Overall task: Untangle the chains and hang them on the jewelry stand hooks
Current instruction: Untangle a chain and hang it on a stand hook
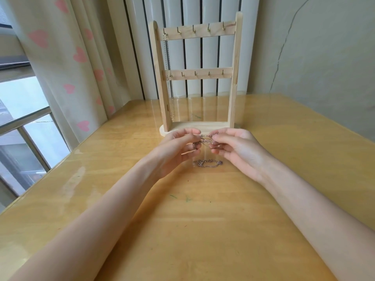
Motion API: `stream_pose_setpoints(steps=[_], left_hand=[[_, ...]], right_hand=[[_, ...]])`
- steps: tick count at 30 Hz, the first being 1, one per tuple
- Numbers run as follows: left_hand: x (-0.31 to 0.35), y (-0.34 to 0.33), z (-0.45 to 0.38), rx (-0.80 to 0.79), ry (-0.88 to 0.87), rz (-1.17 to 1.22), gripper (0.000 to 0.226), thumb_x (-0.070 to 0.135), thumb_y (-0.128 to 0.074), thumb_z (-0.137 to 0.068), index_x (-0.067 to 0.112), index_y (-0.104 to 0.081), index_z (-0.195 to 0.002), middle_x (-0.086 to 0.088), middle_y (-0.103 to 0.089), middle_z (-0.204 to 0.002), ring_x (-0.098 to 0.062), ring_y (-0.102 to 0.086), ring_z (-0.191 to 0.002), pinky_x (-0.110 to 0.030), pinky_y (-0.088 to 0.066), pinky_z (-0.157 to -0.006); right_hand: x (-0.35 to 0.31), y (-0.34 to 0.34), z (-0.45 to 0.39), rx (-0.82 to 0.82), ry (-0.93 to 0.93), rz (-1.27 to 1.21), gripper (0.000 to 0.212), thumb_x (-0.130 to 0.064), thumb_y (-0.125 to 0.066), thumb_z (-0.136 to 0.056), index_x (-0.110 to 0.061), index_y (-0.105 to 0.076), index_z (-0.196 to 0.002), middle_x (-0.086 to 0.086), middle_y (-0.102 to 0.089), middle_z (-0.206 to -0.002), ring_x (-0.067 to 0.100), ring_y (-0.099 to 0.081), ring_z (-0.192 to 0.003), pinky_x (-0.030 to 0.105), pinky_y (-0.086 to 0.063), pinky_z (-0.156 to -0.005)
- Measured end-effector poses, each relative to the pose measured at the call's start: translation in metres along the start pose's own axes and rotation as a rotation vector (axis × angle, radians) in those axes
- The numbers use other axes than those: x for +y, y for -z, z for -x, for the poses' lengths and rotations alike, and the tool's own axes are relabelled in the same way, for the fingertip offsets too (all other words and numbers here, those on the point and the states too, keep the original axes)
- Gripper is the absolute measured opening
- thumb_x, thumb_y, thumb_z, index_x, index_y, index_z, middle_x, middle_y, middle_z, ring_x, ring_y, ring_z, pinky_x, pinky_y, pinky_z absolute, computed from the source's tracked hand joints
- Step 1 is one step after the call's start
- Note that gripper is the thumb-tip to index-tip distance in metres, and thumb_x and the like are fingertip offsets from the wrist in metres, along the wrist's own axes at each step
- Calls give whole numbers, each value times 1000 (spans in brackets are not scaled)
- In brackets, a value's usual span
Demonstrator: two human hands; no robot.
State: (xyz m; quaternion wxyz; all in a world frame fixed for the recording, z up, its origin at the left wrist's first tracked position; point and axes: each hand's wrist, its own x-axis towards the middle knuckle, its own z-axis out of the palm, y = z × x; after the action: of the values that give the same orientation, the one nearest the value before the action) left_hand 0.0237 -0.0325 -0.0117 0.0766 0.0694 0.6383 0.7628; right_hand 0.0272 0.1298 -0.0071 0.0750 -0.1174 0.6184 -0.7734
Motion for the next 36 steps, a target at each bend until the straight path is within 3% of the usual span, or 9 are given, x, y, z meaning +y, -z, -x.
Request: stream_pose_setpoints(steps=[3,6,10,16,20,25,29,32,36], left_hand=[[3,0,-1,-16,-15,146,18,1,-54,-86,18,-59,-82,5,-64,-67,-9,-63,-66,-22,-57,-71],[4,-3,0,-38,-22,166,22,-4,-50,-85,17,-57,-81,4,-58,-69,-8,-58,-59,-18,-53,-61],[3,-4,1,-60,-71,-8,21,-3,-53,-85,17,-55,-79,4,-55,-67,-6,-54,-55,-15,-45,-50],[-4,-7,2,0,-199,-351,10,6,-59,-87,14,-57,-81,3,-55,-75,-5,-57,-61,-17,-49,-60],[-1,-6,2,24,-193,-326,10,8,-55,-89,16,-58,-84,3,-56,-76,-5,-57,-69,-19,-53,-66],[2,-5,3,-54,-36,-101,13,8,-53,-89,19,-60,-86,4,-62,-78,-6,-60,-67,-18,-52,-65],[0,-3,1,-74,-9,-92,14,7,-57,-86,20,-60,-86,3,-66,-79,-11,-61,-74,-19,-52,-71],[0,-4,1,-54,-44,-94,16,1,-57,-85,17,-58,-84,1,-63,-78,-10,-59,-71,-18,-53,-71],[2,-5,2,-25,-92,-87,14,1,-57,-85,15,-59,-83,0,-60,-76,-8,-57,-63,-15,-52,-63]], right_hand=[[1,0,1,-26,-4,-18,9,3,-58,-83,-5,-61,-83,5,-60,-70,12,-60,-62,20,-52,-59],[4,-1,2,-35,-17,71,8,0,-61,-82,-7,-60,-81,4,-60,-68,12,-60,-60,21,-50,-57],[7,-3,1,-55,-27,77,7,-3,-61,-83,-8,-59,-79,4,-62,-70,14,-61,-68,22,-51,-62],[8,0,0,-18,-15,178,8,0,-59,-84,-7,-62,-86,4,-62,-69,11,-57,-61,21,-48,-61],[9,-2,1,29,3,271,4,-9,-65,-82,-9,-67,-85,0,-59,-64,11,-50,-55,23,-45,-56],[7,0,-1,72,23,249,3,-9,-63,-83,-8,-66,-81,2,-56,-63,12,-48,-53,22,-43,-54],[6,-1,-1,-34,-14,158,14,-10,-55,-87,-11,-66,-77,1,-63,-73,13,-59,-68,25,-45,-65],[7,-3,-1,-157,-83,63,14,-13,-54,-87,-8,-67,-83,9,-63,-80,21,-58,-75,36,-45,-76],[10,-3,0,-130,-52,172,11,-16,-58,-87,-9,-65,-82,-1,-59,-61,12,-55,-60,25,-46,-62]])
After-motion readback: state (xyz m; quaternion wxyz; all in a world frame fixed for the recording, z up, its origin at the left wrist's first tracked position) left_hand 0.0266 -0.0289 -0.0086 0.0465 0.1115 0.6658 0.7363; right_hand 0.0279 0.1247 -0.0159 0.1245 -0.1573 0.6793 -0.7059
